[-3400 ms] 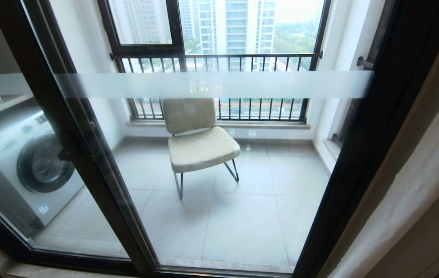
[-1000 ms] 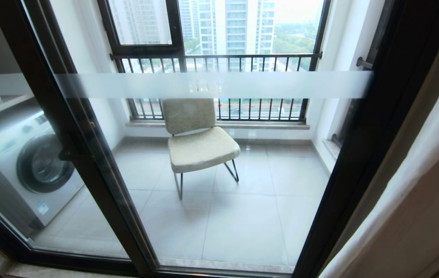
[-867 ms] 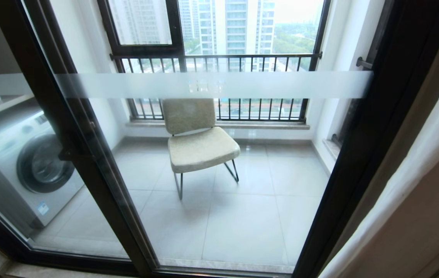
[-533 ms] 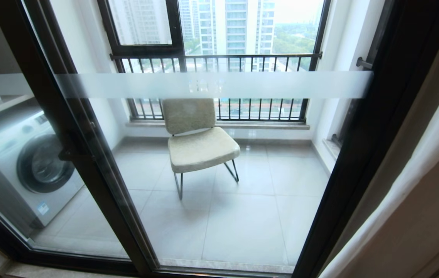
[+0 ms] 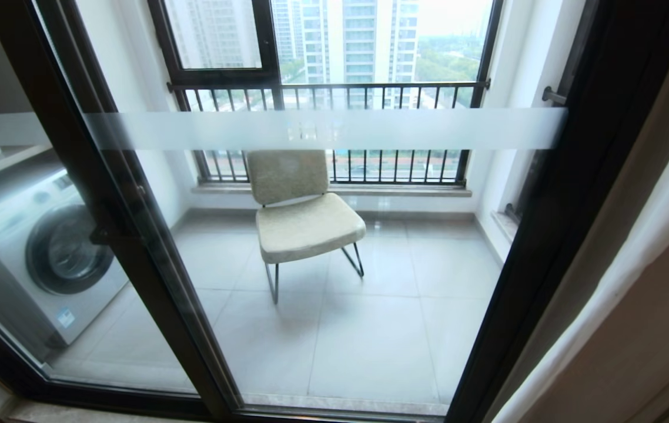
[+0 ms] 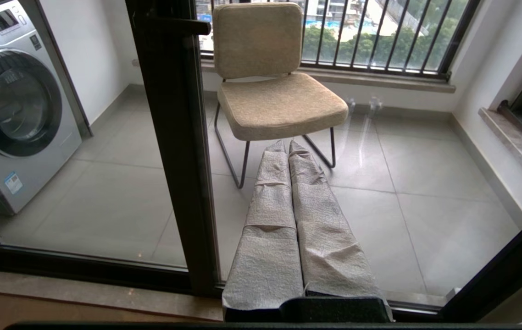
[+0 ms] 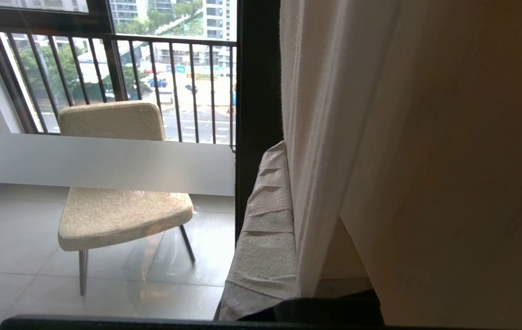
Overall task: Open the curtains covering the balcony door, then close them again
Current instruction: Close the inner curtains on both sides
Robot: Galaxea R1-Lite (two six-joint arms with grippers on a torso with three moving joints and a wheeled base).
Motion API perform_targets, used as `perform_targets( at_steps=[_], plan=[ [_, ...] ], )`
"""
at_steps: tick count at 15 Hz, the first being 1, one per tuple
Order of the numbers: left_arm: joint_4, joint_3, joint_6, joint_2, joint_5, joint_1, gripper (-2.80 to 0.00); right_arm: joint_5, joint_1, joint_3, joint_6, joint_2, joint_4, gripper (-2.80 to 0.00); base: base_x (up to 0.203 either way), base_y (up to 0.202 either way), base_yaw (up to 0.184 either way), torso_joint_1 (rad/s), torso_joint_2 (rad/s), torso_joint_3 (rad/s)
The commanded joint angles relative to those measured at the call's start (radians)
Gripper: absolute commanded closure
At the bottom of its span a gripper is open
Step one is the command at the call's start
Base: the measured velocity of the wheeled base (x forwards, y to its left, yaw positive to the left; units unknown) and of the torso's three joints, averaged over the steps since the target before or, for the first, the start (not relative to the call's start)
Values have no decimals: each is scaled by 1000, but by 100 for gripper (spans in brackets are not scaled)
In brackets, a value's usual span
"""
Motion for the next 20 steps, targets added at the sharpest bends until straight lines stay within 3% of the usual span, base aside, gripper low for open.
perform_targets(
  at_steps=[1,20],
  plan=[
    [0,0,-2,0,1,0,0,1,0,7,-1,-1,-4,0,3,51,-5,2,4,4],
    [0,0,-1,0,1,0,0,3,10,-68,1,80,-7,0,0,185,0,3,3,2]
  ],
)
